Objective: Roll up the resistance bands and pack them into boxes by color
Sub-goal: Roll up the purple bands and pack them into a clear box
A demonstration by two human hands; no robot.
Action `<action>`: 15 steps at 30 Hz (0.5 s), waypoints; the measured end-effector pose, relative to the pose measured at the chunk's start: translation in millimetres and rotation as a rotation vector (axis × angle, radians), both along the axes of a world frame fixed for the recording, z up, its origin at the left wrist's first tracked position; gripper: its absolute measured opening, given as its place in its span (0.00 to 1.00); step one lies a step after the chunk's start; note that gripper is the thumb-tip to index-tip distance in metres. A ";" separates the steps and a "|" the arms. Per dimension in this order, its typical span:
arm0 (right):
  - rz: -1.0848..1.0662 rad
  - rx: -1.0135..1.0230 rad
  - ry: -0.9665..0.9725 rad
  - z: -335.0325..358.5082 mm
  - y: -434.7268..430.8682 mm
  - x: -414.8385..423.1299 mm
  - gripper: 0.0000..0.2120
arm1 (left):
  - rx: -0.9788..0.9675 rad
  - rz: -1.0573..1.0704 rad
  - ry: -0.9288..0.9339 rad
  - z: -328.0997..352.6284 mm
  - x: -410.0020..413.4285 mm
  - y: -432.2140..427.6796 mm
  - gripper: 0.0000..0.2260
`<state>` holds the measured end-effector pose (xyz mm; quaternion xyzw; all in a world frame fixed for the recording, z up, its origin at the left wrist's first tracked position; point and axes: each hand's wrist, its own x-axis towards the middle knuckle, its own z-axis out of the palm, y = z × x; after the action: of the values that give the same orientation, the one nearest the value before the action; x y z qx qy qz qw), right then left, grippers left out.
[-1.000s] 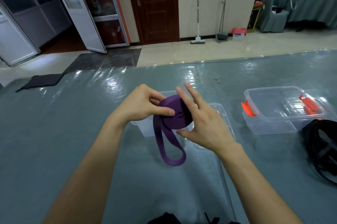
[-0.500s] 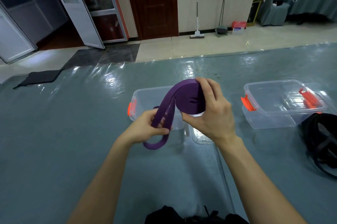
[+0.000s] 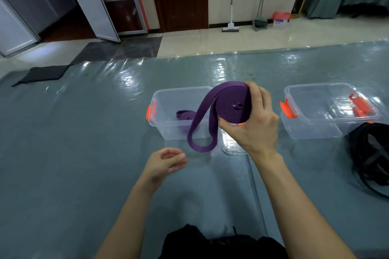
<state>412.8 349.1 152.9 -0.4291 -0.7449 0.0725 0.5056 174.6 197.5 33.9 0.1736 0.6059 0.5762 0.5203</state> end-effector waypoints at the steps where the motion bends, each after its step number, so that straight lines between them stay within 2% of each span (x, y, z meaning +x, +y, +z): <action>1: 0.002 -0.009 -0.003 -2.0 -2.4 -1.3 0.47 | -0.003 0.006 -0.031 -4.2 5.0 -0.2 0.19; 3: 0.012 -0.019 -0.006 -6.5 -8.8 -5.1 0.48 | -0.042 0.028 -0.102 -15.7 16.1 3.6 0.26; 4: 0.018 -0.017 -0.007 -8.6 -11.8 -7.3 0.48 | -0.065 0.050 -0.146 -20.1 22.6 7.2 0.26; 7: 0.047 -0.027 -0.012 -14.5 -17.9 -12.4 0.47 | -0.086 0.099 -0.276 -30.2 36.9 19.8 0.20; 10: 0.054 -0.055 -0.026 -20.8 -22.7 -13.5 0.47 | -0.053 0.101 -0.289 -40.4 45.7 26.7 0.15; 13: 0.053 -0.067 -0.044 -29.3 -25.8 -10.8 0.47 | -0.062 0.187 -0.272 -47.8 51.0 24.0 0.14; 15: 0.034 -0.096 -0.048 -33.8 -25.8 -7.3 0.48 | -0.022 0.240 -0.347 -49.9 48.0 18.2 0.14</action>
<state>405.4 323.3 119.1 -0.4417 -0.7597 0.1066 0.4652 222.6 215.7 -16.0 -0.0074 0.5300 0.6487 0.5461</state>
